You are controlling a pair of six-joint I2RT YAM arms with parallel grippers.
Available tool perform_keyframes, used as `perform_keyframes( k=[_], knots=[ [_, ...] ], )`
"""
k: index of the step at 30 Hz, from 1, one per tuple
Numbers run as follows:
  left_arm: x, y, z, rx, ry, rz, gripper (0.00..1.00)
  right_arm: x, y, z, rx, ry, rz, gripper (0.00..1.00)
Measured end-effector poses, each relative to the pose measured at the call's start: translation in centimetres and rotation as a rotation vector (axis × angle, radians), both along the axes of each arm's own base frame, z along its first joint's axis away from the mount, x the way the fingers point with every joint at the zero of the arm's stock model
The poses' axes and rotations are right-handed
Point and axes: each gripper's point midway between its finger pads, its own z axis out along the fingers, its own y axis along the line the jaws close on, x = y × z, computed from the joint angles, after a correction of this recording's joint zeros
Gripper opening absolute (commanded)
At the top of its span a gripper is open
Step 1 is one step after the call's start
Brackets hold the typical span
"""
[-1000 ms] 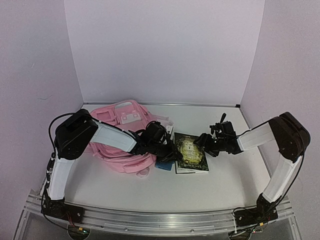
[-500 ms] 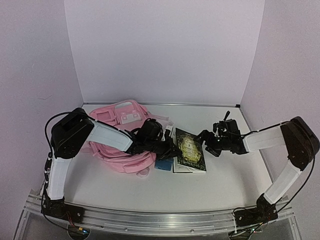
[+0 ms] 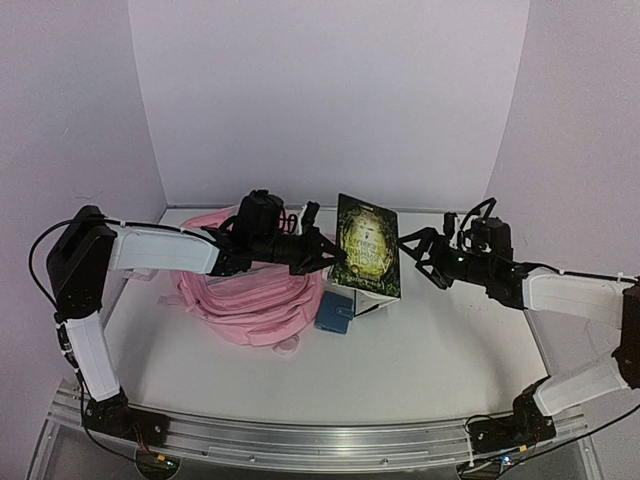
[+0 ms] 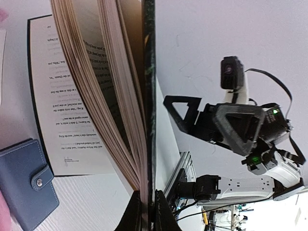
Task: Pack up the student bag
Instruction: Pick up the book from the center of the board.
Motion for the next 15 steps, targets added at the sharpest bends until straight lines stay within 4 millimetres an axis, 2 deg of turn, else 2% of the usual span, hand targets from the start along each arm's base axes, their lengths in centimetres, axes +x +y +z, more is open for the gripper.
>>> perform_keyframes(
  k=[2, 6, 11, 15],
  knots=[
    [0.0, 0.6, 2.0, -0.025, -0.053, -0.006, 0.0, -0.4, 0.4, 0.4, 0.016, -0.003, 0.031, 0.98],
    [-0.7, 1.1, 4.5, -0.065, -0.122, -0.038, 0.0, -1.6, 1.5, 0.6, 0.04, 0.007, 0.119, 0.98],
    [-2.0, 1.1, 5.6, -0.101, -0.146, -0.096, 0.0, -2.6, 2.8, 2.1, 0.073, -0.009, 0.225, 0.98],
    [-2.6, 1.1, 5.5, -0.109, -0.139, -0.128, 0.0, -3.2, 3.8, 3.6, 0.102, -0.044, 0.288, 0.91]
  ],
)
